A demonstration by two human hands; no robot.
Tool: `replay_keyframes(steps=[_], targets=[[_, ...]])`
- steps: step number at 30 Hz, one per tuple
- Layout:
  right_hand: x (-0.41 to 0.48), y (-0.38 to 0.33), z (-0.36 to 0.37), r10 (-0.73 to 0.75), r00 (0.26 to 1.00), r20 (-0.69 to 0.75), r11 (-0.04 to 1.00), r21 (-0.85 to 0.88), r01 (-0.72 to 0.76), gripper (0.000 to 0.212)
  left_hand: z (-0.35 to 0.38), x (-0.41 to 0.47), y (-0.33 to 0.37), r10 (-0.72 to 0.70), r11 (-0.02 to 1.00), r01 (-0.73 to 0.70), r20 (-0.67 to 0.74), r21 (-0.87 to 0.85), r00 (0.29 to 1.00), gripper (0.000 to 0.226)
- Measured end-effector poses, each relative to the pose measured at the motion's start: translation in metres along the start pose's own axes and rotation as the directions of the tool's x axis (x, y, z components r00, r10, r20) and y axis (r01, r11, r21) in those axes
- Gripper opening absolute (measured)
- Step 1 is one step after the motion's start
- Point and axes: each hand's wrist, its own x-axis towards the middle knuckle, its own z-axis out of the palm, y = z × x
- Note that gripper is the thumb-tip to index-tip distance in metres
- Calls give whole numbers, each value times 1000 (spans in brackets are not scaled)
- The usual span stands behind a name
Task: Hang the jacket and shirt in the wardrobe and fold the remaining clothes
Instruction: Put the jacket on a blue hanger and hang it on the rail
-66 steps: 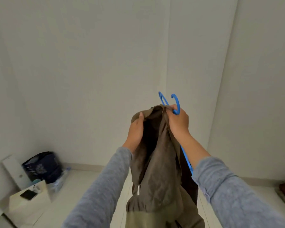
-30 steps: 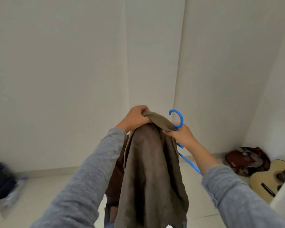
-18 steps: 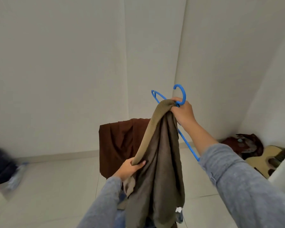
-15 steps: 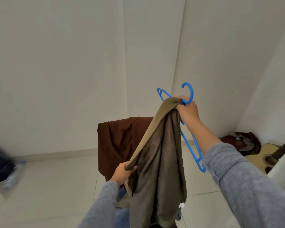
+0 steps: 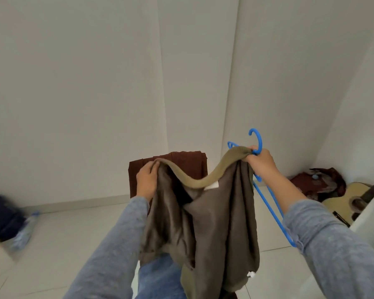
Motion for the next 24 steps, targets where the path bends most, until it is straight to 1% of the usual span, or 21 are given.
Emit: replay_keyframes(steps=[1, 3, 4, 5, 7, 8, 9, 11, 12, 14, 15, 17, 19, 21, 22, 24], targets=[[-4, 5, 4, 24, 999, 45, 1000, -11, -23, 18, 1, 6, 13, 40, 999, -40, 30, 27, 999, 23], [-12, 12, 13, 63, 989, 136, 998, -16, -62, 33, 5, 15, 36, 109, 987, -117, 81, 108, 991, 28], [-15, 13, 17, 79, 982, 170, 997, -4, -79, 38, 7, 19, 45, 145, 974, -158, 92, 162, 985, 30], [-18, 14, 22, 91, 978, 187, 995, 15, -95, 37, 8, 23, 52, 172, 957, -189, 97, 218, 980, 32], [-23, 15, 28, 93, 980, 175, 990, 84, -109, 30, 8, 31, 61, 191, 930, -207, 82, 305, 978, 35], [-24, 14, 30, 62, 986, 155, 987, 137, -84, 24, 7, 34, 64, 190, 922, -201, 65, 331, 980, 36], [-26, 13, 32, 15, 992, 128, 980, 196, -40, 18, 8, 37, 64, 182, 912, -191, 59, 364, 981, 37], [-32, 10, 35, -80, 995, 53, 950, 308, 59, 18, 14, 38, 65, 149, 887, -164, 69, 432, 986, 38], [-37, 8, 36, -112, 994, 19, 928, 360, 98, 18, 19, 36, 64, 123, 888, -138, 63, 438, 990, 39], [-47, 7, 36, -118, 992, -32, 871, 477, 119, 15, 28, 31, 60, 74, 925, -72, 10, 372, 997, 43], [-51, 8, 36, -96, 995, -38, 840, 533, 101, 13, 31, 30, 59, 55, 943, -46, -19, 329, 998, 44], [-55, 16, 34, -49, 999, -10, 803, 594, 45, 13, 30, 32, 61, 50, 958, -32, -57, 286, 997, 44], [-59, 31, 31, -14, 999, 32, 797, 603, -8, 12, 25, 38, 66, 78, 964, -54, -84, 260, 993, 43], [-62, 48, 29, 45, 996, 78, 817, 571, -82, 9, 19, 44, 72, 112, 970, -85, -105, 229, 988, 44], [-64, 57, 30, 81, 991, 106, 847, 517, -124, 8, 16, 47, 76, 133, 972, -108, -112, 206, 985, 44], [-68, 71, 34, 134, 978, 158, 930, 320, -179, 8, 13, 50, 84, 180, 977, -164, -113, 138, 977, 43]])
